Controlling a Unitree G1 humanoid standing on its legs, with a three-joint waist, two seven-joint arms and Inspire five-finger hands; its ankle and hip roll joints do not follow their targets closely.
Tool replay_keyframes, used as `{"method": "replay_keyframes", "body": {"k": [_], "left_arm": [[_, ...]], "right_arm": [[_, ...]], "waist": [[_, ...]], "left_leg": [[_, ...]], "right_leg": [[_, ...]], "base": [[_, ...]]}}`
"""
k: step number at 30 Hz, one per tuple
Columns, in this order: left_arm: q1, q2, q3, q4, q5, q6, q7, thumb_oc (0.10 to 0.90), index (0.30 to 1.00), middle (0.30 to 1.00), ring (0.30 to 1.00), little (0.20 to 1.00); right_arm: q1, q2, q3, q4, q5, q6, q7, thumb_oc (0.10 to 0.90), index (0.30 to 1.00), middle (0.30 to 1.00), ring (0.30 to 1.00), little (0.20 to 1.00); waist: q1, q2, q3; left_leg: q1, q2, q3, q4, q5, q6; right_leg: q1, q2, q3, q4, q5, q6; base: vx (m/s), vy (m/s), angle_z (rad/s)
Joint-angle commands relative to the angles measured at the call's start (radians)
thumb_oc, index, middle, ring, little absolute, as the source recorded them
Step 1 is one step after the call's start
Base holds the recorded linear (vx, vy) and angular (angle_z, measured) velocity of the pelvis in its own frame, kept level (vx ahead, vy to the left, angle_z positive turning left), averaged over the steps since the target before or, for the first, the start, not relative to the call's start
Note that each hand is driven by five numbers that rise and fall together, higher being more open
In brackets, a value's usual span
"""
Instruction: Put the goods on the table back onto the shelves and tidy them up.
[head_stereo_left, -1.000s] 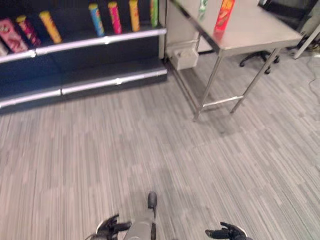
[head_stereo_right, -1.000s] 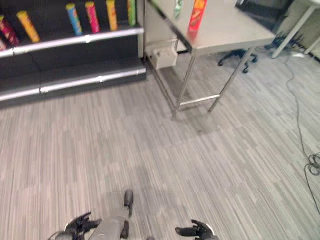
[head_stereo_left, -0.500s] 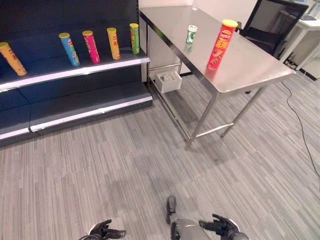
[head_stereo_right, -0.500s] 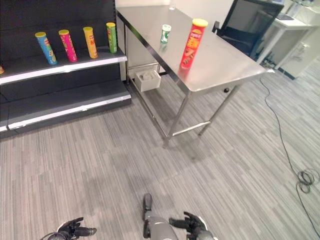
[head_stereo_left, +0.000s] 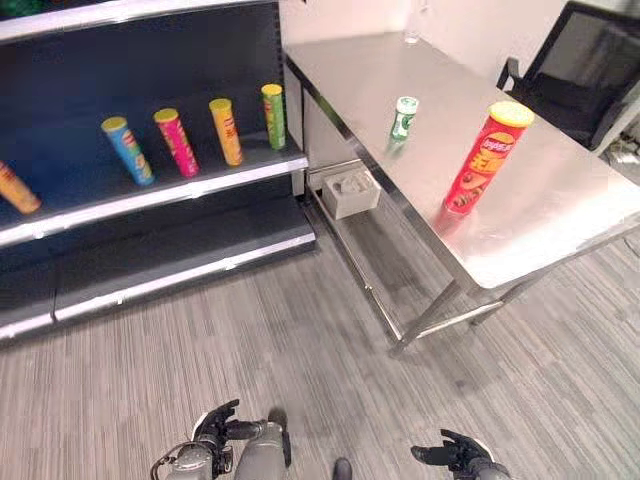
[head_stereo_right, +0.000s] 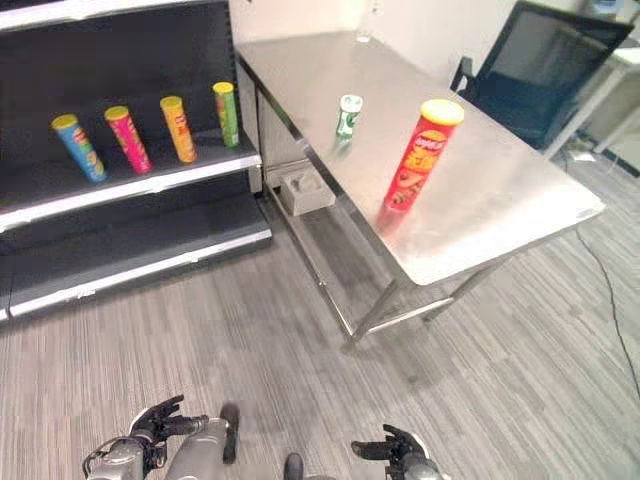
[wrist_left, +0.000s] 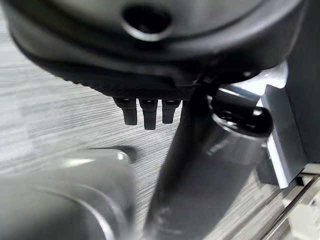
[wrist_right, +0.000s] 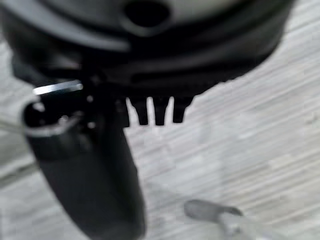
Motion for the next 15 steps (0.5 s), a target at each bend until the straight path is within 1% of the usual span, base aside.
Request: {"method": "replay_keyframes", "body": {"k": [1, 2, 4, 6, 7, 8, 9, 10, 11, 12, 13, 14, 15], "left_arm": [[0.062, 0.010, -0.009, 0.013, 0.021, -0.006, 0.014, 0.800, 0.900, 0.900, 0.900, 0.900], [0.062, 0.016, 0.002, 0.018, 0.020, -0.006, 0.014, 0.800, 0.900, 0.900, 0.900, 0.900], [0.055, 0.026, 0.011, 0.031, 0.023, -0.005, 0.014, 0.800, 0.900, 0.900, 0.900, 0.900], [0.055, 0.026, 0.011, 0.031, 0.023, -0.005, 0.014, 0.800, 0.900, 0.900, 0.900, 0.900], [0.044, 0.038, 0.030, 0.036, 0.007, -0.002, 0.021, 0.800, 0.900, 0.900, 0.900, 0.900], [0.040, 0.045, 0.039, 0.033, -0.001, -0.001, 0.026, 0.800, 0.900, 0.900, 0.900, 0.900], [0.031, 0.054, 0.045, 0.030, -0.017, -0.003, 0.031, 0.800, 0.900, 0.900, 0.900, 0.900], [0.031, 0.060, 0.050, 0.022, -0.025, -0.004, 0.036, 0.800, 0.900, 0.900, 0.900, 0.900], [0.030, 0.065, 0.054, 0.022, -0.027, -0.005, 0.037, 0.800, 0.900, 0.900, 0.900, 0.900], [0.035, 0.073, 0.066, 0.013, -0.038, -0.013, 0.045, 0.800, 0.900, 0.900, 0.900, 0.900], [0.035, 0.080, 0.074, 0.008, -0.047, -0.017, 0.051, 0.800, 0.900, 0.900, 0.900, 0.900], [0.035, 0.080, 0.073, 0.008, -0.047, -0.017, 0.051, 0.800, 0.900, 0.900, 0.900, 0.900], [0.029, 0.098, 0.083, 0.038, -0.025, -0.004, 0.062, 0.800, 0.900, 0.900, 0.900, 0.900]], "right_arm": [[0.073, -0.012, -0.034, -0.024, 0.007, -0.012, -0.012, 0.800, 0.900, 0.900, 0.900, 0.900], [0.071, -0.006, -0.040, -0.021, 0.011, -0.013, -0.010, 0.800, 0.900, 0.900, 0.900, 0.900], [0.065, 0.002, -0.040, -0.016, 0.010, -0.009, -0.006, 0.800, 0.900, 0.900, 0.900, 0.900], [0.065, 0.002, -0.040, -0.016, 0.010, -0.009, -0.006, 0.800, 0.900, 0.900, 0.900, 0.900], [0.054, 0.002, -0.053, -0.015, 0.021, -0.010, -0.007, 0.800, 0.900, 0.900, 0.900, 0.900], [0.049, 0.000, -0.058, -0.015, 0.022, -0.008, -0.011, 0.800, 0.900, 0.900, 0.900, 0.900], [0.036, -0.006, -0.066, -0.011, 0.030, -0.011, -0.020, 0.800, 0.900, 0.900, 0.900, 0.900], [0.033, -0.009, -0.077, -0.015, 0.035, -0.010, -0.027, 0.800, 0.900, 0.900, 0.900, 0.900], [0.032, -0.012, -0.088, -0.017, 0.043, -0.012, -0.034, 0.800, 0.900, 0.900, 0.900, 0.900], [0.029, -0.029, -0.135, -0.019, 0.071, -0.019, -0.058, 0.800, 0.900, 0.900, 0.900, 0.900], [0.024, -0.051, -0.179, -0.023, 0.096, -0.024, -0.075, 0.800, 0.900, 0.900, 0.900, 0.900], [0.024, -0.052, -0.180, -0.024, 0.096, -0.024, -0.075, 0.800, 0.900, 0.900, 0.900, 0.900], [0.035, -0.110, -0.264, 0.005, 0.142, -0.023, -0.101, 0.800, 0.900, 0.900, 0.900, 0.900]], "waist": [[0.035, -0.024, -0.032], [0.037, -0.026, -0.046], [0.045, -0.030, -0.055], [0.046, -0.030, -0.054], [0.049, -0.028, -0.045], [0.049, -0.025, -0.034], [0.041, -0.026, -0.014], [0.037, -0.020, -0.006], [0.036, -0.014, -0.003], [0.038, -0.011, -0.005], [0.030, -0.017, -0.007], [0.029, -0.014, -0.004], [0.001, -0.033, -0.011]], "left_leg": [[0.172, -0.031, 0.054, 0.081, 0.019, 0.027], [0.202, -0.038, 0.075, 0.056, 0.016, 0.034], [0.225, -0.049, 0.095, 0.048, -0.002, 0.056], [0.226, -0.049, 0.096, 0.048, -0.003, 0.056], [0.236, -0.055, 0.109, 0.067, -0.031, 0.077], [0.242, -0.054, 0.114, 0.075, -0.041, 0.088], [0.241, -0.055, 0.120, 0.088, -0.046, 0.100], [0.243, -0.049, 0.120, 0.089, -0.050, 0.103], [0.246, -0.041, 0.121, 0.093, -0.057, 0.104], [0.258, -0.029, 0.129, 0.091, -0.075, 0.098], [0.266, -0.026, 0.136, 0.085, -0.084, 0.093], [0.271, -0.024, 0.134, 0.084, -0.085, 0.092], [0.277, -0.031, 0.150, 0.088, -0.101, 0.083]], "right_leg": [[-0.027, -0.049, -0.027, 0.022, -0.035, 0.137], [-0.033, -0.073, -0.018, 0.032, -0.035, 0.150], [-0.057, -0.100, -0.007, 0.090, -0.043, 0.163], [-0.057, -0.100, -0.005, 0.092, -0.044, 0.163], [-0.115, -0.115, 0.012, 0.220, -0.039, 0.178], [-0.163, -0.117, 0.019, 0.296, -0.021, 0.185], [-0.221, -0.119, 0.028, 0.381, 0.023, 0.194], [-0.257, -0.120, 0.029, 0.424, 0.036, 0.191], [-0.272, -0.131, 0.017, 0.437, 0.032, 0.184], [-0.289, -0.172, -0.041, 0.359, 0.028, 0.180], [-0.294, -0.182, -0.068, 0.285, 0.039, 0.185], [-0.286, -0.180, -0.071, 0.279, 0.041, 0.185], [-0.263, -0.173, -0.057, 0.137, 0.050, 0.217]], "base": [[0.39, 0.358, -1.33], [0.36, 0.352, -1.56], [0.18, 0.192, -0.78], [0.07, 0.090, -0.50], [0.11, 0.158, -0.32], [0.09, 0.183, -0.24], [0.01, 0.087, -0.31], [0.02, 0.053, -0.37], [0.11, -0.014, -0.28], [0.14, -0.076, -0.06], [0.12, -0.083, -0.03], [0.16, -0.087, -0.18], [0.12, -0.045, -0.25]]}}
